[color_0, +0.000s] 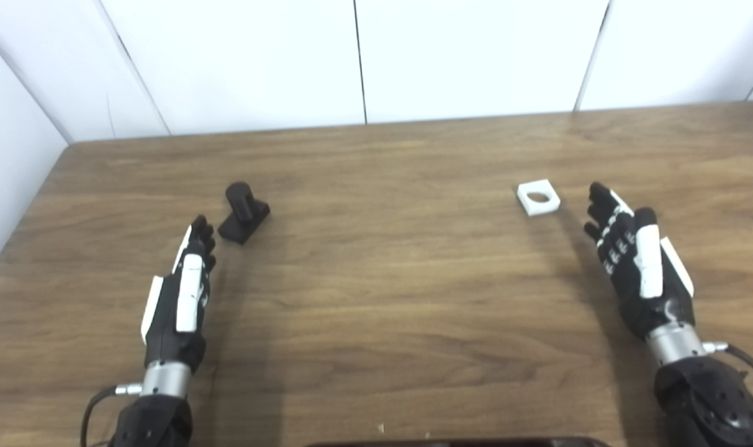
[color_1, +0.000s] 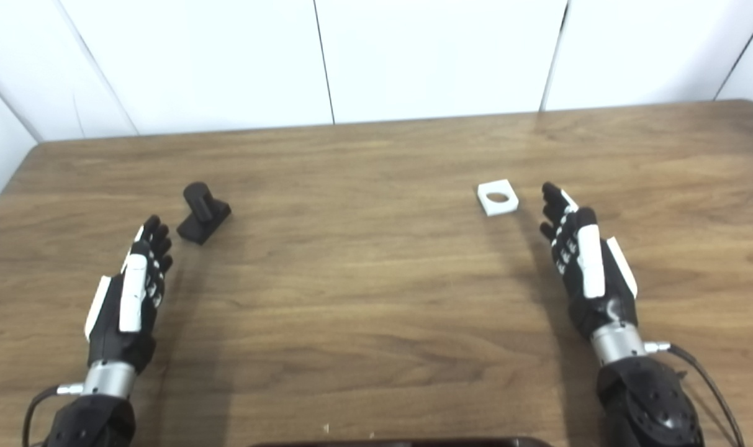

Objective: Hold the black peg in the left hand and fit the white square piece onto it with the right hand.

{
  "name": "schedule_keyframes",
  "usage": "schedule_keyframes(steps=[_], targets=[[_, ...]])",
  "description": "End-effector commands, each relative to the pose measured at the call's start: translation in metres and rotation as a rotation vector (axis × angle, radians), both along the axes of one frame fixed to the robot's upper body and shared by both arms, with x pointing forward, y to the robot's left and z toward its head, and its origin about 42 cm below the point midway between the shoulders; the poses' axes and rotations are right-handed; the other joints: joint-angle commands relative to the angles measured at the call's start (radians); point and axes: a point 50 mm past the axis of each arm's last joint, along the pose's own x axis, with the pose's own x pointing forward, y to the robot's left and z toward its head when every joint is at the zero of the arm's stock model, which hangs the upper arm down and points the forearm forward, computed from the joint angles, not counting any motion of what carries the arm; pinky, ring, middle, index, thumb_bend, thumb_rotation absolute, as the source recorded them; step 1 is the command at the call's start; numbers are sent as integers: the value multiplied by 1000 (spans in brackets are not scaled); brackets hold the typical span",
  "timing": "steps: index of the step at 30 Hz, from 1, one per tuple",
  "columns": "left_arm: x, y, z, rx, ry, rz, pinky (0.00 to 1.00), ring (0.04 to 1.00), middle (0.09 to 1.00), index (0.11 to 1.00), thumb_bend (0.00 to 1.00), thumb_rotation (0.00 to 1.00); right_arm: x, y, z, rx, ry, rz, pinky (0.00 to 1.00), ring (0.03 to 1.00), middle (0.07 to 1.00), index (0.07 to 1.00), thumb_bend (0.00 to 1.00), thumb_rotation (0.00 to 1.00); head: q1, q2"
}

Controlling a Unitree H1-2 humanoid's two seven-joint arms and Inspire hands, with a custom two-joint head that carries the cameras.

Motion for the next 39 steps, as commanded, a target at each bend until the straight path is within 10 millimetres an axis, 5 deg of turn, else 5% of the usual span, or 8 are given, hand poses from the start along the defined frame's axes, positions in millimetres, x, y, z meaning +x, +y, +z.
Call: schedule_keyframes(steps=[1,15,26,29,39], targets=[[1,2,7,23,-60,-4,1000,1000,1000,1000,529,993,5,3,11,-1,-80,12,984,992,977,934,607,1000,0,-2],[4,-3,9,35,-48,-2,1000,1000,1000,1000,510,971,2,-1,10,12,-70,13,1000,999,978,938,618,997,-1,6],[6,-2,12,230,-27,78,996,998,995,991,494,591,4,-1,9,10,-69,20,1000,1000,981,941,609,1000,6,6],[6,-3,16,351,-42,119,942,967,967,963,569,444,4,-1,9,9,-66,21,999,1000,983,944,611,1000,8,5],[17,-2,30,552,-65,238,917,955,965,941,690,406,5,2,8,3,-57,30,1000,1000,985,945,594,1000,15,3]])
